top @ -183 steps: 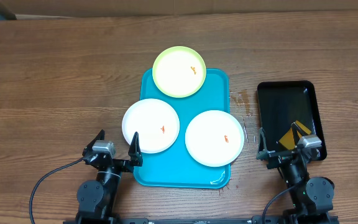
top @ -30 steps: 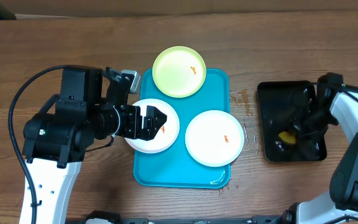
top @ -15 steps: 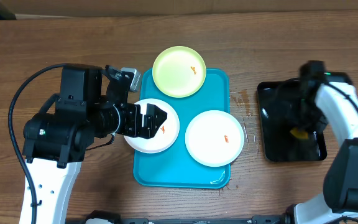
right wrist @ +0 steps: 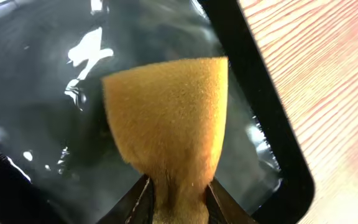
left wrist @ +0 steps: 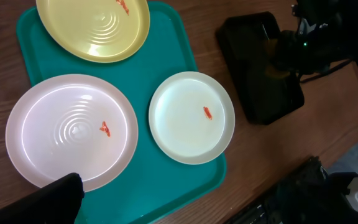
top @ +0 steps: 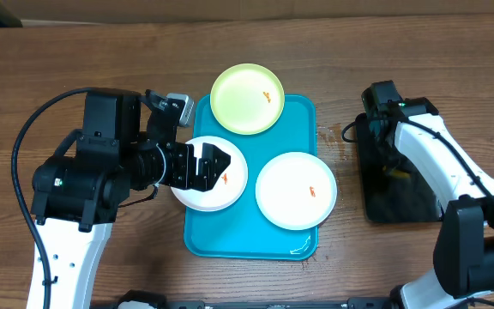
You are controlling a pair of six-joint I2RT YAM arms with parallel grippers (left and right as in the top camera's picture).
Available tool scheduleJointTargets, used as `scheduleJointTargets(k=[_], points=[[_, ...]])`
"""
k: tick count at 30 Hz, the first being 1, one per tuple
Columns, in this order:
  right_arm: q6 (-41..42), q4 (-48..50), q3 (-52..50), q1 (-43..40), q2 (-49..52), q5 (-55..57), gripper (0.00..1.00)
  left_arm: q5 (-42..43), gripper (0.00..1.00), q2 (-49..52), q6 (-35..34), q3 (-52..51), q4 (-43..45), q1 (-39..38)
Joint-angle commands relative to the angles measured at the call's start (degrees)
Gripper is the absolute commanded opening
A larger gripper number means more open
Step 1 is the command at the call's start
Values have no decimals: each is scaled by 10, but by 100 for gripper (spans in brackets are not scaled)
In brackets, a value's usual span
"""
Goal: Clean dirty plates on tray and stack at the side
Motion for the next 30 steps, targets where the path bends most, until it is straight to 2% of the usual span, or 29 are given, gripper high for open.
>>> scheduleJointTargets(k=[1, 6, 10, 14, 17, 19, 26, 30], points=[[7, 0, 3, -1, 31, 60, 27, 1, 100, -5, 19, 13, -2, -4], [7, 12, 3, -1, 51, 71, 26, 12, 100, -5, 19, 13, -4, -4], [-3, 27, 5, 1, 51, 55, 30, 12, 100, -5, 19, 13, -2, -4], [-8, -4, 28, -11, 50, 27, 30, 12, 100, -5, 19, 13, -1, -4], [-13, -35, 51, -48, 43, -77, 31, 11, 100, -5, 19, 13, -1, -4], [-43, -35, 51, -84, 39, -163, 35, 11, 100, -5, 19, 13, -1, -4], [-157, -21, 22, -263, 40, -435, 36, 11, 100, -5, 20, 13, -2, -4], [-193, -11, 3, -333, 40, -522, 41, 5, 100, -5, 21, 13, 3, -4]])
